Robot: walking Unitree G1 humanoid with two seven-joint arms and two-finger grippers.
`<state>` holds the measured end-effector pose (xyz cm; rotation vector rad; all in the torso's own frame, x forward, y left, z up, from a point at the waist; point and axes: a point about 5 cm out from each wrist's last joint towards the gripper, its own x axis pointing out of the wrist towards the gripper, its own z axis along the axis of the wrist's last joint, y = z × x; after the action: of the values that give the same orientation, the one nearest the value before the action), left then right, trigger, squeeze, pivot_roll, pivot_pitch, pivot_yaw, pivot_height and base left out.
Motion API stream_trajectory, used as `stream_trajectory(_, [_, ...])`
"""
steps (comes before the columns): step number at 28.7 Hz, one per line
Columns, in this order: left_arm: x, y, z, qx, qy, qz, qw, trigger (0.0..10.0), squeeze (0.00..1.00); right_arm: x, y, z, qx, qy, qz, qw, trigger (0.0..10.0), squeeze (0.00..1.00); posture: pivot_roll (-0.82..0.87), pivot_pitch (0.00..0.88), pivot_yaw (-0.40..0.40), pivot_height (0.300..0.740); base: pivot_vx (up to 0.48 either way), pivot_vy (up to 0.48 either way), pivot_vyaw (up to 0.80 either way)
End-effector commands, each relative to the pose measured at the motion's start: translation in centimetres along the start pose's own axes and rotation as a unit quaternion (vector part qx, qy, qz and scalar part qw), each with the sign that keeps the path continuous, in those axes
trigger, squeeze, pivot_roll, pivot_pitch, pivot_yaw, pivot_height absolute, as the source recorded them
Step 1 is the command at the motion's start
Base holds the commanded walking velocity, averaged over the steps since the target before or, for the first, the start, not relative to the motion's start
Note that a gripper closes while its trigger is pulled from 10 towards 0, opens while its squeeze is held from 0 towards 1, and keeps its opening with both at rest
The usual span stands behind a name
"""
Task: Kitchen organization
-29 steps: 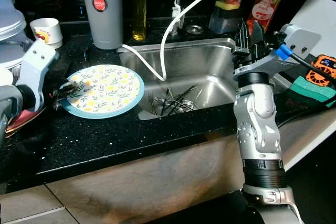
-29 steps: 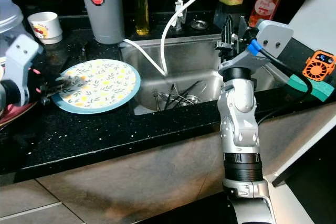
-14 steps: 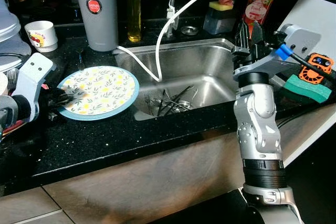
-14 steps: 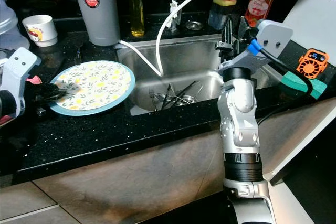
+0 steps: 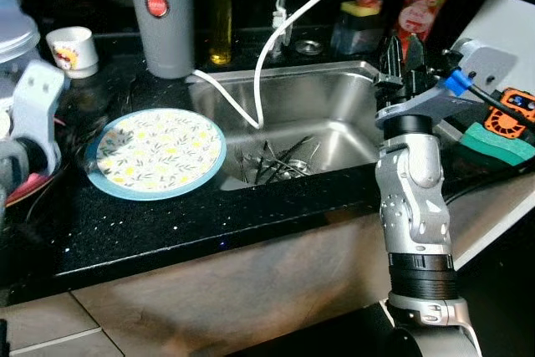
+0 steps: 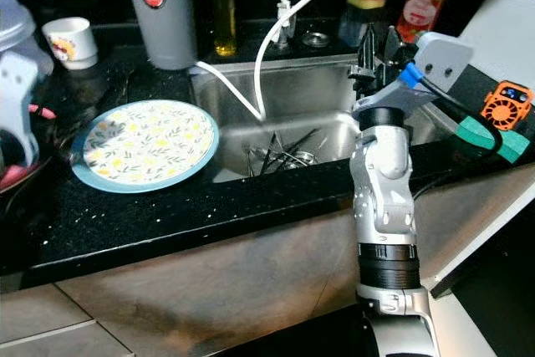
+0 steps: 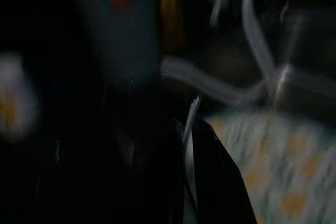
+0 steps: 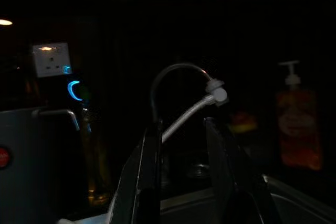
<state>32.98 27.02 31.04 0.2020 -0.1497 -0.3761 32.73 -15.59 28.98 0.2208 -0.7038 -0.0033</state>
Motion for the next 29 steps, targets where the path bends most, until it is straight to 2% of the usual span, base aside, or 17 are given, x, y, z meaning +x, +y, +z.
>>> stream_trajectory(1, [0.4,-0.4,2.2,-0.004,-0.053,-0.005,0.999,10.0,0.0,0.0,-0.3,0.2,-0.002,-0.002,-0.005,1.0,10.0,0.0,0.19,0.029,-0.056,0.74,0.0,0.0,0.0])
stream_trajectory(3, [0.9,-0.8,4.1,-0.005,-0.089,-0.01,0.996,10.0,0.0,0.1,-0.3,0.2,-0.002,-0.002,-0.006,1.0,10.0,0.0,0.19,0.027,-0.057,0.74,0.0,0.0,0.0])
stream_trajectory(6, [2.5,-2.6,7.4,-0.029,-0.151,-0.051,0.987,10.0,0.0,0.2,-0.3,0.1,-0.002,-0.002,-0.005,1.0,10.0,0.0,0.19,0.021,-0.055,0.74,0.0,0.0,0.0])
stream_trajectory(8, [3.9,-3.7,8.4,-0.082,-0.178,-0.065,0.978,10.0,0.0,0.3,-0.2,0.1,-0.001,-0.003,-0.005,1.0,10.0,0.0,0.19,0.017,-0.054,0.74,0.0,0.0,0.0])
stream_trajectory(10, [6.8,-5.5,7.9,-0.161,-0.184,-0.063,0.968,10.0,0.0,0.4,-0.1,0.2,0.001,-0.005,-0.005,1.0,10.0,0.0,0.18,0.014,-0.045,0.74,0.0,0.0,0.0])
stream_trajectory(12, [10.1,-8.3,5.9,-0.172,-0.149,-0.05,0.973,10.0,0.0,0.5,0.1,0.2,0.004,-0.009,-0.005,1.0,10.0,0.0,0.17,0.004,-0.037,0.74,0.0,0.0,0.0])
stream_trajectory(13, [10.1,-8.3,5.9,-0.172,-0.149,-0.05,0.973,10.0,0.0,0.5,0.1,0.2,0.004,-0.009,-0.005,1.0,10.0,0.0,0.17,0.004,-0.037,0.74,0.0,0.0,0.0])
stream_trajectory(14, [11.8,-10.1,4.4,-0.172,-0.114,-0.049,0.977,10.0,0.0,0.5,0.2,0.3,0.004,-0.01,-0.004,1.0,10.0,0.0,0.17,0.0,-0.032,0.74,0.0,0.0,0.0])
stream_trajectory(15, [11.8,-10.1,4.4,-0.172,-0.114,-0.049,0.977,10.0,0.0,0.5,0.2,0.3,0.004,-0.01,-0.004,1.0,10.0,0.0,0.17,0.0,-0.032,0.74,0.0,0.0,0.0])
stream_trajectory(18, [14.6,-13.7,1.5,-0.183,-0.026,-0.027,0.982,10.0,0.0,0.5,0.3,0.5,0.001,-0.018,-0.004,1.0,10.0,0.0,0.14,0.0,-0.012,0.74,0.0,0.0,0.0])
stream_trajectory(20, [15.0,-14.4,0.9,-0.181,-0.006,-0.013,0.983,10.0,0.0,0.6,0.2,0.7,0.0,-0.021,-0.004,1.0,10.0,0.0,0.13,0.0,-0.007,0.74,0.0,0.0,0.0])
stream_trajectory(21, [15.7,-15.9,-0.1,-0.201,0.028,0.005,0.979,10.0,0.0,0.6,-0.1,1.0,-0.005,-0.028,-0.009,1.0,10.0,0.0,0.12,0.0,0.002,0.74,0.0,0.0,0.0])
stream_trajectory(23, [15.9,-16.4,-0.3,-0.213,0.033,0.004,0.976,10.0,0.0,0.5,-0.3,1.1,-0.007,-0.03,-0.012,0.999,10.0,0.0,0.11,0.0,0.006,0.74,0.0,0.0,0.0])
stream_trajectory(24, [16.0,-16.8,-0.3,-0.222,0.035,0.002,0.974,10.0,1.0,0.5,-0.4,1.2,-0.009,-0.031,-0.014,0.999,10.0,0.0,0.11,0.0,0.006,0.74,0.0,0.0,0.0])
stream_trajectory(27, [16.2,-16.8,0.5,-0.294,0.006,0.001,0.956,10.0,1.0,0.4,-0.4,1.2,-0.009,-0.032,-0.015,0.999,10.0,0.0,0.11,0.0,0.008,0.74,0.0,0.0,0.0])
stream_trajectory(28, [16.2,-16.1,2.0,-0.347,-0.043,-0.013,0.937,10.0,1.0,0.3,-0.3,1.2,-0.009,-0.031,-0.015,0.999,10.0,0.0,0.11,0.0,0.008,0.74,0.0,0.0,0.0])
stream_trajectory(29, [16.2,-16.1,2.0,-0.347,-0.043,-0.013,0.937,10.0,1.0,0.3,-0.3,1.2,-0.009,-0.031,-0.015,0.999,10.0,0.0,0.11,0.0,0.008,0.74,0.0,0.0,0.0])
